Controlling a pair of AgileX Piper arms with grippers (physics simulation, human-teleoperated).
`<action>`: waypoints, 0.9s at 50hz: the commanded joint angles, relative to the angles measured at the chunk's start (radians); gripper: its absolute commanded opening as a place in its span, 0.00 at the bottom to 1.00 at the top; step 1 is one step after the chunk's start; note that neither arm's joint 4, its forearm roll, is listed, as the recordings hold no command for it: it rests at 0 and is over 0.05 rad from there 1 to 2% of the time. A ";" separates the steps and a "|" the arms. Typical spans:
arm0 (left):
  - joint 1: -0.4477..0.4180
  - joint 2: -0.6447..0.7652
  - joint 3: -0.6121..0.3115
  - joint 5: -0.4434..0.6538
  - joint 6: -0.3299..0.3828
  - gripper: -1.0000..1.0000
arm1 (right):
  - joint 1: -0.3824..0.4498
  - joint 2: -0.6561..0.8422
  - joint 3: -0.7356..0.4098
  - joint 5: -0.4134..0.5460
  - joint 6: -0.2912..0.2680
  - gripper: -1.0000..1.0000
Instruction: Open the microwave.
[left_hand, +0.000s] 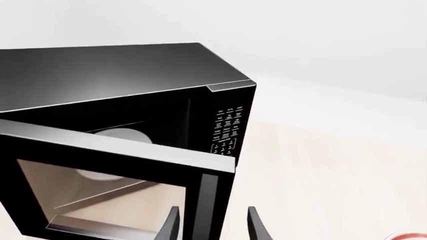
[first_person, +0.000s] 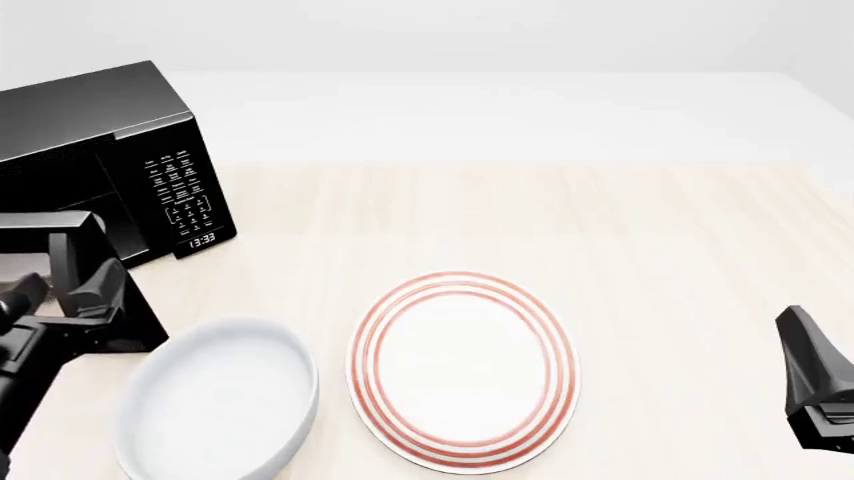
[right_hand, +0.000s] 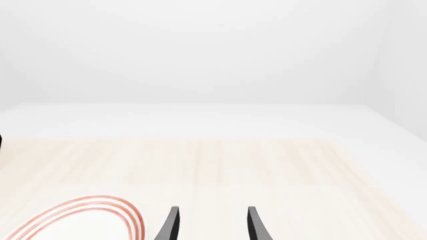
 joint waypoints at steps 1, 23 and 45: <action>0.007 -0.085 0.000 0.061 -0.006 1.00 | 0.000 0.000 0.000 0.000 0.000 1.00; 0.003 -0.667 0.000 0.582 0.018 1.00 | 0.000 0.000 0.000 0.000 0.000 1.00; 0.011 -1.057 -0.039 0.933 0.041 1.00 | 0.000 0.000 0.000 0.000 0.000 1.00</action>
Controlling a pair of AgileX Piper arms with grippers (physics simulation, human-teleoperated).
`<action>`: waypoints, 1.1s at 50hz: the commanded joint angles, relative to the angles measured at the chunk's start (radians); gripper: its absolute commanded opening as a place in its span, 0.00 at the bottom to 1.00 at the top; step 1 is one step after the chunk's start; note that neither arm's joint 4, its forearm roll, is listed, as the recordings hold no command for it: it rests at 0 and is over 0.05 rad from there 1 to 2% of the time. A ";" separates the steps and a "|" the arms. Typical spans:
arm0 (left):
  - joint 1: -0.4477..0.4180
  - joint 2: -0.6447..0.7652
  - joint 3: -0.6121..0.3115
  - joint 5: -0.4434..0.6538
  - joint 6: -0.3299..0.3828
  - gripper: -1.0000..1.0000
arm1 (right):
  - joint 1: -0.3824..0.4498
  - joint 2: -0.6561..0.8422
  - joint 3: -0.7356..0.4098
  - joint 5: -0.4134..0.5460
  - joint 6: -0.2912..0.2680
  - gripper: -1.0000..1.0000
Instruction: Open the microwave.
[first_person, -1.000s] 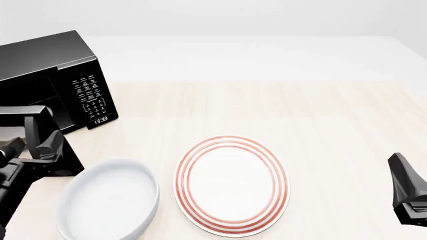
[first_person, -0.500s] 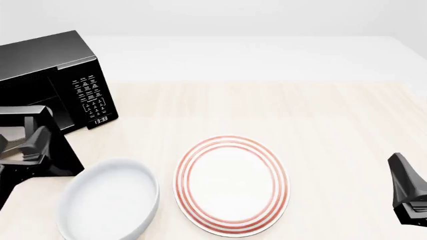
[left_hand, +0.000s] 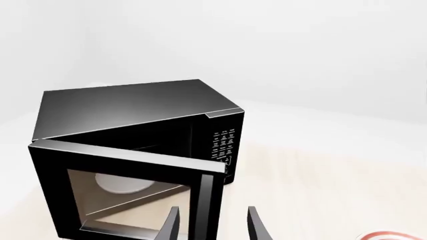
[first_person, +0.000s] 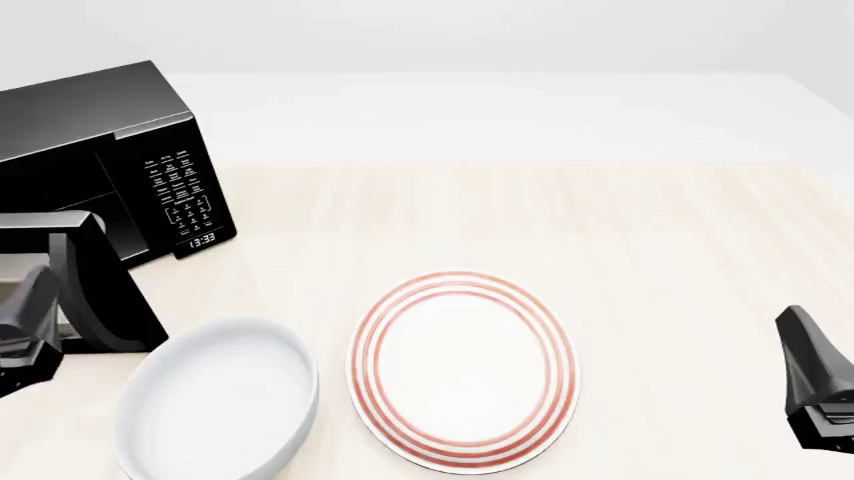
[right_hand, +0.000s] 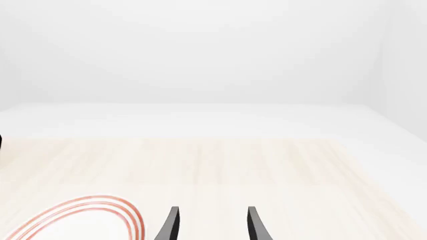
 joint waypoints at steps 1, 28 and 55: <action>0.003 -0.200 -0.041 0.198 0.014 1.00 | 0.000 0.000 0.000 0.000 0.000 1.00; -0.017 -0.277 -0.215 0.395 0.103 1.00 | 0.000 0.000 0.000 0.000 0.000 1.00; -0.048 -0.056 -0.463 0.403 0.144 1.00 | 0.000 0.000 0.000 0.000 0.000 1.00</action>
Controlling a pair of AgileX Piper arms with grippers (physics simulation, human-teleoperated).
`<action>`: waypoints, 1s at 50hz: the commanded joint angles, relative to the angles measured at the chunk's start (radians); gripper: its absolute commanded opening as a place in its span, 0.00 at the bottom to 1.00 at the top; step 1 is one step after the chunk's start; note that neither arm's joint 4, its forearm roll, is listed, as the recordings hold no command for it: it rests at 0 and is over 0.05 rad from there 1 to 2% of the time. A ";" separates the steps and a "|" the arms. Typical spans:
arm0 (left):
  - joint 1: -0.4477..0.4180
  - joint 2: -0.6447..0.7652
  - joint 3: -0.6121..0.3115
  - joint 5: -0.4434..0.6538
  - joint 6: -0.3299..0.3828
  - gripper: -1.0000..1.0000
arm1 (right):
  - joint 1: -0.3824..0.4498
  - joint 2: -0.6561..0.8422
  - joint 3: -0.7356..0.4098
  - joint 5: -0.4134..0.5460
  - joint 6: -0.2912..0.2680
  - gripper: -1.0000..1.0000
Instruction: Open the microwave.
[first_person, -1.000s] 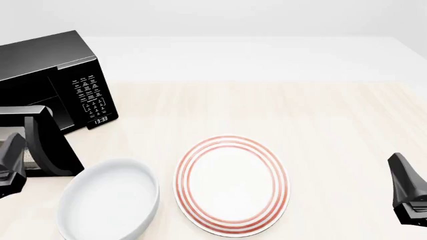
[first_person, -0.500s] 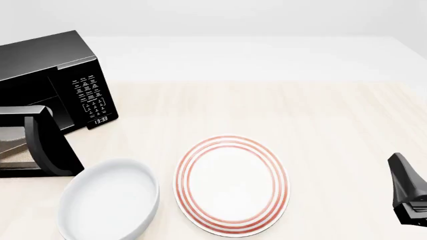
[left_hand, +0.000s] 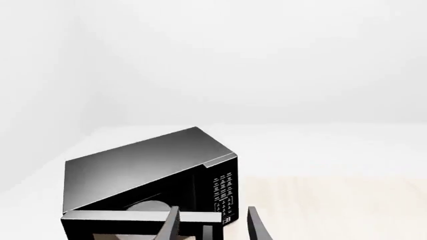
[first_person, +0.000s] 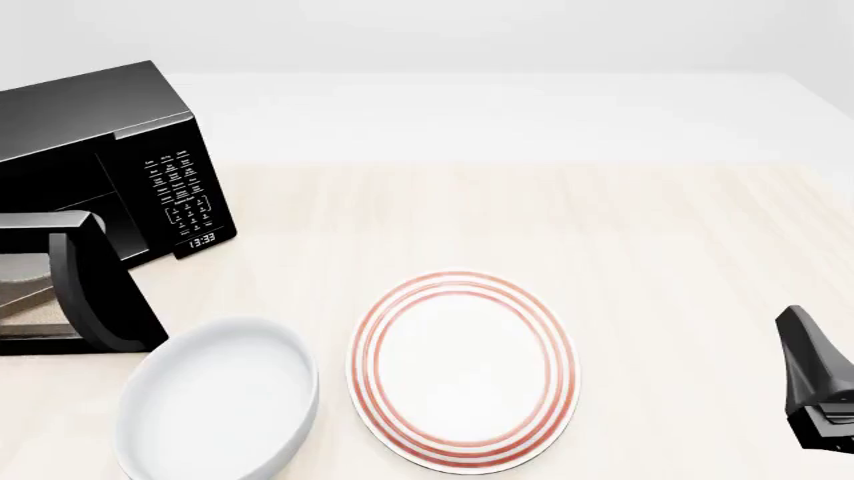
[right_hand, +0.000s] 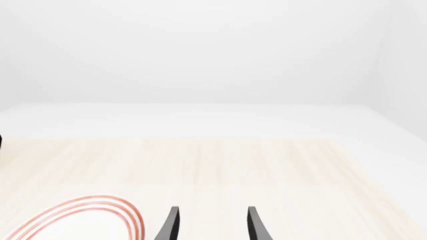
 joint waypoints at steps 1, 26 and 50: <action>-0.010 0.098 -0.124 0.012 0.005 1.00 | 0.000 0.000 0.000 0.000 0.000 1.00; -0.014 0.283 -0.286 0.101 0.034 1.00 | 0.000 0.000 0.000 0.000 0.000 1.00; -0.012 0.404 -0.441 0.279 -0.048 1.00 | 0.001 -0.005 0.002 0.002 -0.001 1.00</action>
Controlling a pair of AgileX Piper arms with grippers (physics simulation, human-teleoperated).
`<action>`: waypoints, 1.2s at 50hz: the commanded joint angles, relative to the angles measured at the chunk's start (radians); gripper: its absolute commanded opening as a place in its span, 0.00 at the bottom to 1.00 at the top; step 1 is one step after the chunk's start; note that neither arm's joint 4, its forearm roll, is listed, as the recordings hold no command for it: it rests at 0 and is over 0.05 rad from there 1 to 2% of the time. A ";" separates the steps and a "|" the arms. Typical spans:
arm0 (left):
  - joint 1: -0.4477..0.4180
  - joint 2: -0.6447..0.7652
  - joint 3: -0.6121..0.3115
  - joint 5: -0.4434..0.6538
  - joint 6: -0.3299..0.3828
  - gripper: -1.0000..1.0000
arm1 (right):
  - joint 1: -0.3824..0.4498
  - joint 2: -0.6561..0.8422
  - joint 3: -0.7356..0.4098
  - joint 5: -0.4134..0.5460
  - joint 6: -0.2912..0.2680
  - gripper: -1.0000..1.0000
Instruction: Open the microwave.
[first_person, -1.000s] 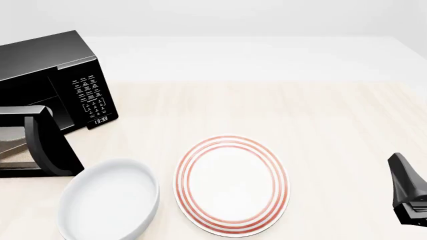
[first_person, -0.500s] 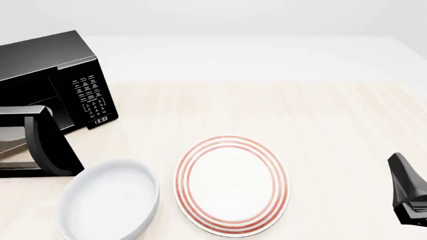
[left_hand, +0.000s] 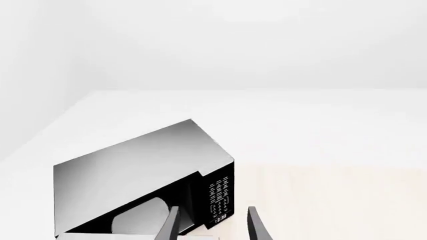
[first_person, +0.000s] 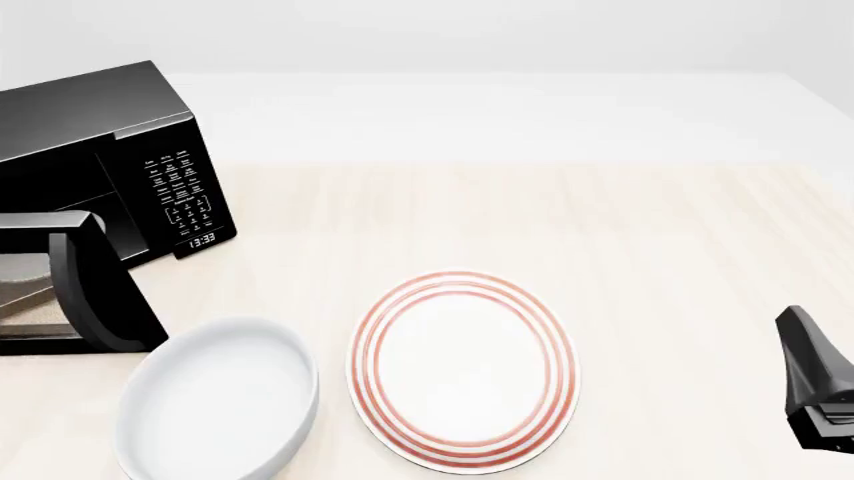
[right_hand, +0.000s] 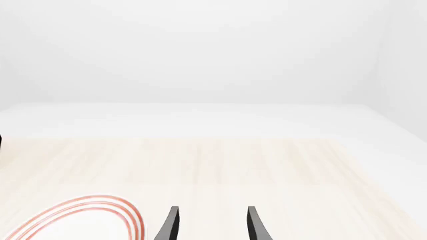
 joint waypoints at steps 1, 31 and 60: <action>0.001 0.063 -0.066 0.071 -0.044 1.00 | 0.001 -0.004 0.002 0.001 0.000 1.00; -0.004 0.277 -0.189 0.199 0.010 1.00 | 0.001 0.001 0.000 -0.001 0.000 1.00; 0.011 0.479 -0.307 0.306 -0.005 1.00 | 0.001 0.002 0.000 -0.002 0.000 1.00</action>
